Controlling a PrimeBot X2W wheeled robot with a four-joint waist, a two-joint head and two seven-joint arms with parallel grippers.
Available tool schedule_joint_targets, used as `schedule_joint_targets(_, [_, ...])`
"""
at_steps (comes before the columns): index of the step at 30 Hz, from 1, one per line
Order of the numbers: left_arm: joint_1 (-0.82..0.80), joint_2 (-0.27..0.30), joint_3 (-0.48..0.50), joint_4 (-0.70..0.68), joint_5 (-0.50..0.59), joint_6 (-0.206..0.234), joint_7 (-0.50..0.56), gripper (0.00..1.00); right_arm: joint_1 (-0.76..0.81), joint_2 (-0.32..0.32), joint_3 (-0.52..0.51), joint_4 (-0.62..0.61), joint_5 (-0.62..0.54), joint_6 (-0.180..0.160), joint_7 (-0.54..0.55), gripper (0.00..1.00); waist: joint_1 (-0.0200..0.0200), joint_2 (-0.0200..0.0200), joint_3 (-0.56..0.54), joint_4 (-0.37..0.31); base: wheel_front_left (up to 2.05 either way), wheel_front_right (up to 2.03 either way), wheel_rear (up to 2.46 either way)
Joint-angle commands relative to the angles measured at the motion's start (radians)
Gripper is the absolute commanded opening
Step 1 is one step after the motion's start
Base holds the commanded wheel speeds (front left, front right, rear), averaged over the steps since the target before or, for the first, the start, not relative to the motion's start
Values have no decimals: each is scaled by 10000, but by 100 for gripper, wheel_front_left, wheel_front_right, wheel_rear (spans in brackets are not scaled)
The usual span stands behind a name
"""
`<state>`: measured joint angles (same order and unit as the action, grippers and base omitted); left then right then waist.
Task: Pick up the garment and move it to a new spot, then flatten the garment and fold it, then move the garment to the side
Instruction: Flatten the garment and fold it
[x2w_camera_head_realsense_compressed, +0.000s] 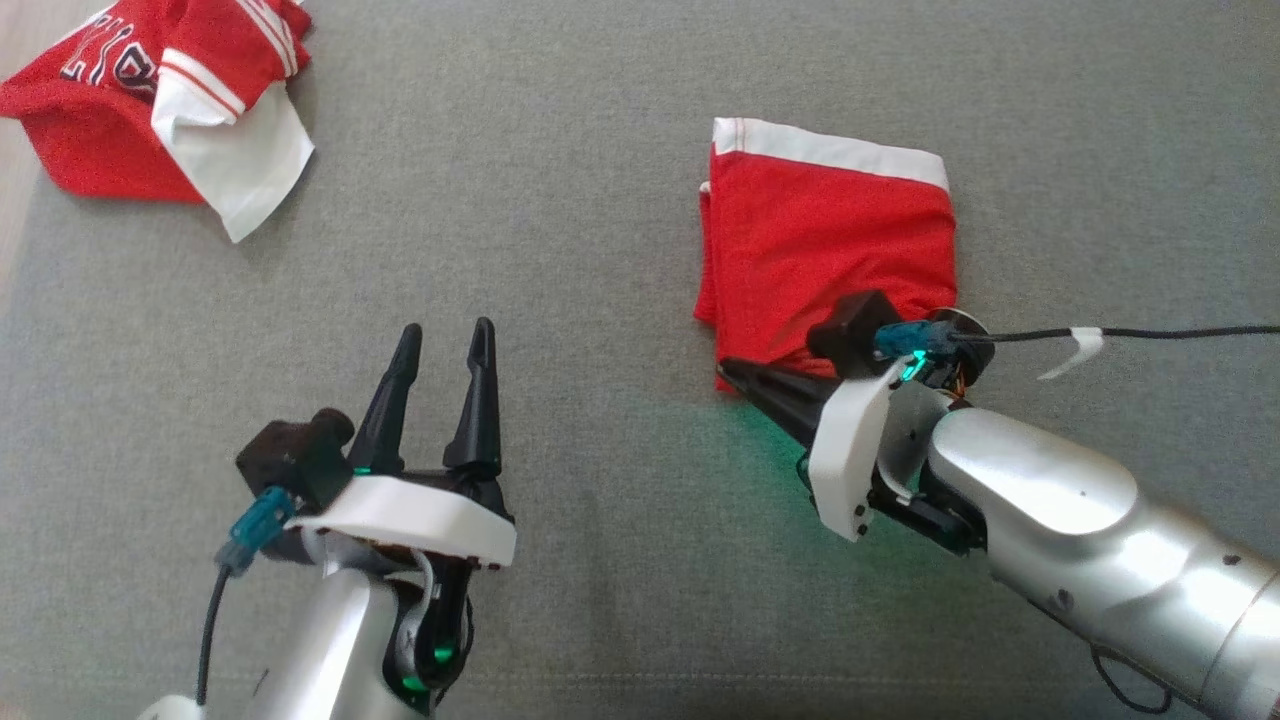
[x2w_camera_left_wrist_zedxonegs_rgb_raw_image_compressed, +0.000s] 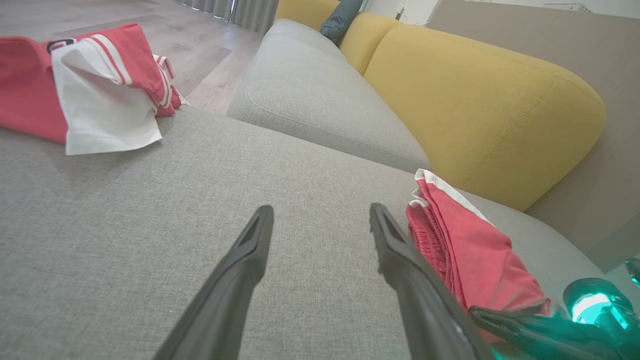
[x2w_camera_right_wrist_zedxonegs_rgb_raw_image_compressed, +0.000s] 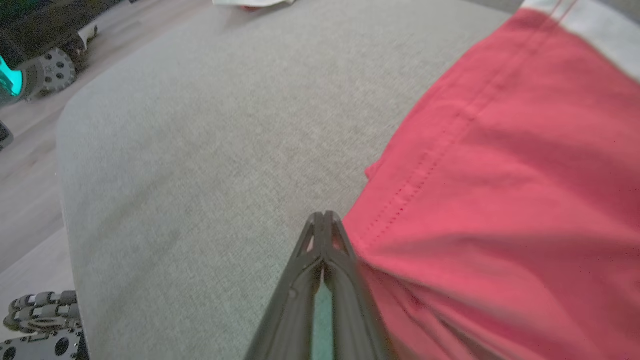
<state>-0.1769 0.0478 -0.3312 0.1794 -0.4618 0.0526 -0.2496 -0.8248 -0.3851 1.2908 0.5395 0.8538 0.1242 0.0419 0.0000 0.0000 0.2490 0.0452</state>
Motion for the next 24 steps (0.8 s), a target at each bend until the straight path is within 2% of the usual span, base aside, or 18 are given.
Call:
schedule_joint_targets(1, [-270,24,401,-263,21,-36,-122,100,75,100,-106,-45,115,65,-529,0,0,0,-104,-96,0,0,0])
schedule_joint_targets(5, [-226,24,507,-239,49,-22,-122,100,-107,156,-136,259,459,65,-1715,0,0,0,-330,-300,0,0,0])
schedule_joint_targets(6, [-221,24,535,-240,60,-22,-122,100,-133,173,-218,376,549,65,-2043,8,0,0,-393,-360,0,0,0])
schedule_joint_targets(7, [-215,24,565,-237,68,-16,-122,100,-149,199,-321,508,617,65,-2315,27,0,0,-467,-426,0,0,0])
schedule_joint_targets(8, [-215,24,565,-237,68,-16,-122,100,-149,199,-321,508,617,65,-2315,27,0,0,-467,-426,0,0,0])
schedule_joint_targets(10, [-208,24,626,-241,86,-2,-122,100,-143,274,-653,787,707,65,-2695,71,0,0,-623,-563,0,0,0])
schedule_joint_targets(11, [-204,24,655,-244,93,8,-122,100,-119,324,-882,932,715,65,-2821,89,0,0,-708,-634,0,0,0])
schedule_joint_targets(12, [-202,24,683,-248,99,22,-122,100,-76,374,-1175,1095,701,65,-2914,100,0,0,-791,-702,0,0,0])
schedule_joint_targets(15, [-179,24,768,-227,143,90,-122,100,155,604,-2323,1498,475,65,-3021,100,0,0,-1042,-903,0,0,0])
schedule_joint_targets(17, [-129,24,834,-201,173,136,-122,100,423,772,-3541,1455,52,65,-3029,100,0,0,-1187,-1030,0,0,0])
schedule_joint_targets(24, [164,24,985,-105,375,248,-122,100,2409,1529,-7597,694,-2608,65,-3034,100,0,0,-1652,-1239,0,0,0])
